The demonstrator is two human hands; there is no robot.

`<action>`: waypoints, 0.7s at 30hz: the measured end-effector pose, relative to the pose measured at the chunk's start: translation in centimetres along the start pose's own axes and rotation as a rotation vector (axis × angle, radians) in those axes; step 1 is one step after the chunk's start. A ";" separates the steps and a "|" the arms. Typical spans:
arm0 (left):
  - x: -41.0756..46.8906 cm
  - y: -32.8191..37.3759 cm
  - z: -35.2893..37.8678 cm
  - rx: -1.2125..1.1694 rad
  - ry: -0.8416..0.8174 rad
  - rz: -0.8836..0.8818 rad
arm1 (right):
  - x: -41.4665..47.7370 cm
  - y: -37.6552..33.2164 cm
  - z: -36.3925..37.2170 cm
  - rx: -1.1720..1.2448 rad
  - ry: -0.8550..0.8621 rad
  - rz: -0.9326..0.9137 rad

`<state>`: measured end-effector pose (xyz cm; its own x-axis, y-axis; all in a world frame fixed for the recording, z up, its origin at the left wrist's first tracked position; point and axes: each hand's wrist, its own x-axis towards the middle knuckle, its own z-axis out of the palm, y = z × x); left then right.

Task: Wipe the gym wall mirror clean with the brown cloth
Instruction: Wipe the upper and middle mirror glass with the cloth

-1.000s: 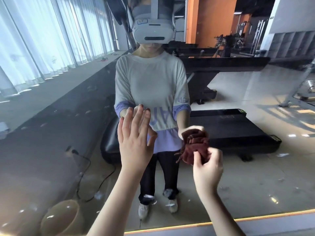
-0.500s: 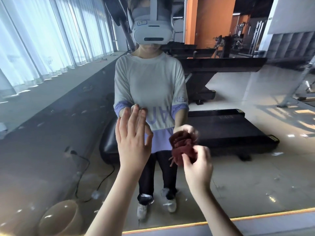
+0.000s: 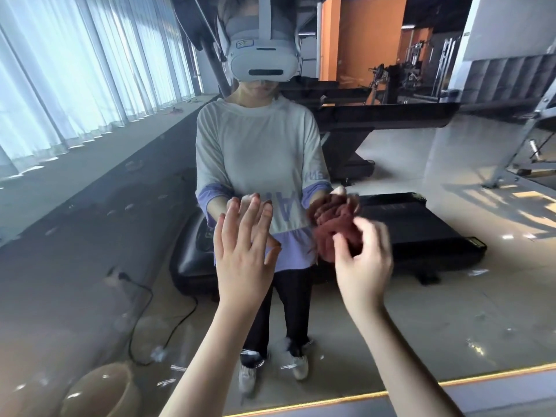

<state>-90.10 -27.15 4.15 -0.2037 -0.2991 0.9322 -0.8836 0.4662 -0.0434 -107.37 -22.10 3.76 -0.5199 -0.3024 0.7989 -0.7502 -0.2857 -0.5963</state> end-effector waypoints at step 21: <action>2.3 1.5 0.1 -0.081 0.008 0.001 | 5.0 -2.3 0.3 -0.079 0.064 -0.230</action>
<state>-91.93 -27.18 6.17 -0.2010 -0.2923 0.9349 -0.8464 0.5324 -0.0155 -108.18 -23.26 9.11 -0.3544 -0.1784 0.9179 -0.8803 -0.2676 -0.3919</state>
